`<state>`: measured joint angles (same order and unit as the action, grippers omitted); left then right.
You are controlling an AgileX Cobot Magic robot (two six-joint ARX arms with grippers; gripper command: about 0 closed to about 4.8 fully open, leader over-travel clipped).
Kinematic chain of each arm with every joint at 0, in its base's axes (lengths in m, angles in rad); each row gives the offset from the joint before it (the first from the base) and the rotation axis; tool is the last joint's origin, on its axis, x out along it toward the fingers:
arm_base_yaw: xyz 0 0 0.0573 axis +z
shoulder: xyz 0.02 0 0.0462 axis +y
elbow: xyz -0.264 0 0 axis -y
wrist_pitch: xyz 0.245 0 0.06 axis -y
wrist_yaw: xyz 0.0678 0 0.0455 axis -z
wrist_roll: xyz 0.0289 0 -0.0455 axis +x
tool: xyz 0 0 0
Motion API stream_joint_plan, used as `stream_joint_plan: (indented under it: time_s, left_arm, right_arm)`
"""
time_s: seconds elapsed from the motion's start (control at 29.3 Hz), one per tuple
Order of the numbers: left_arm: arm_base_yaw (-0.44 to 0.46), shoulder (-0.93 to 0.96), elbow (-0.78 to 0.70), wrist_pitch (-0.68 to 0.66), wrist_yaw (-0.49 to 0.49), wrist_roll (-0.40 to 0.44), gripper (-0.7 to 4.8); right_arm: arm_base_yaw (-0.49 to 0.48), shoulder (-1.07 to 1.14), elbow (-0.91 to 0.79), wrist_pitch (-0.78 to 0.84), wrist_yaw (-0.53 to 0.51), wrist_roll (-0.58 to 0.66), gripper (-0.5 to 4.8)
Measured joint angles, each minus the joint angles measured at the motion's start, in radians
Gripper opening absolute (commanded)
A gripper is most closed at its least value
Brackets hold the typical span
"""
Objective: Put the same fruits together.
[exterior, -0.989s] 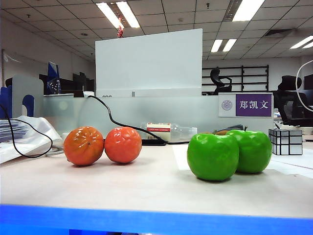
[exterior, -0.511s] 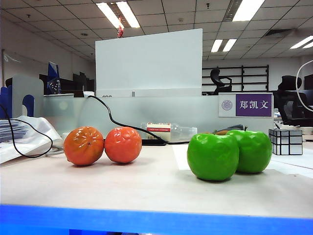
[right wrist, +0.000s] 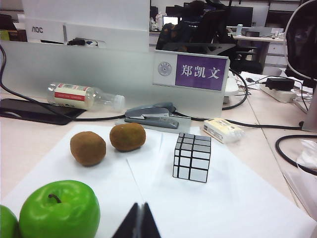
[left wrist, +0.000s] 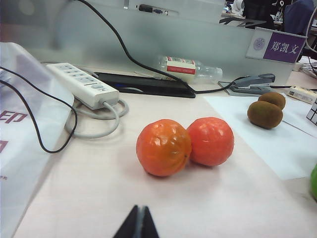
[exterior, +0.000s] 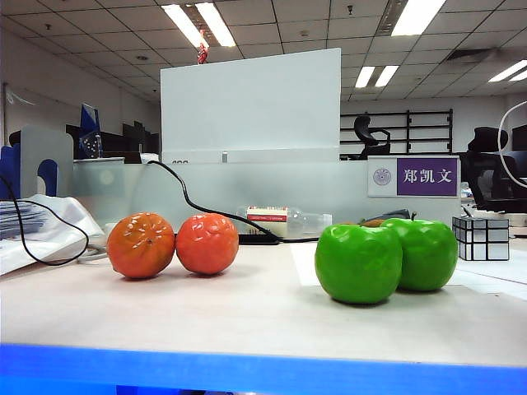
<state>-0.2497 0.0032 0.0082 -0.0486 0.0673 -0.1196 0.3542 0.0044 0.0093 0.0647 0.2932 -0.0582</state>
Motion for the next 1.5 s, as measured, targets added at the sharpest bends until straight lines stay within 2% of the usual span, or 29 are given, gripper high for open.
stream_joint_plan:
  time_s: [0.82, 0.89, 0.95, 1.06, 1.3, 1.5]
  left_arm:
    - [0.006, 0.000, 0.000, 0.000, 0.000, 0.000, -0.05]
    - [0.055, 0.000, 0.000, 0.000, -0.002, 0.017, -0.05]
    - [0.144, 0.000, 0.000, -0.010, -0.021, 0.023, -0.05]
    - [0.259, 0.000, 0.000, -0.016, -0.040, -0.014, -0.05]
    - [0.275, 0.000, 0.000, -0.016, -0.046, -0.031, -0.05]
    - [0.274, 0.000, 0.000, -0.016, -0.046, -0.011, -0.05]
  right_arm:
    - [0.000, 0.000, 0.000, -0.003, -0.001, 0.000, -0.01]
    - [0.000, 0.000, 0.000, -0.003, -0.001, 0.000, -0.01]
    - [0.000, 0.000, 0.000, -0.003, -0.001, 0.000, -0.01]
    - [0.000, 0.000, 0.000, -0.003, -0.001, 0.000, -0.01]
    - [0.000, 0.000, 0.000, -0.003, -0.001, 0.000, -0.01]
    - [0.000, 0.000, 0.000, -0.003, -0.001, 0.000, -0.01]
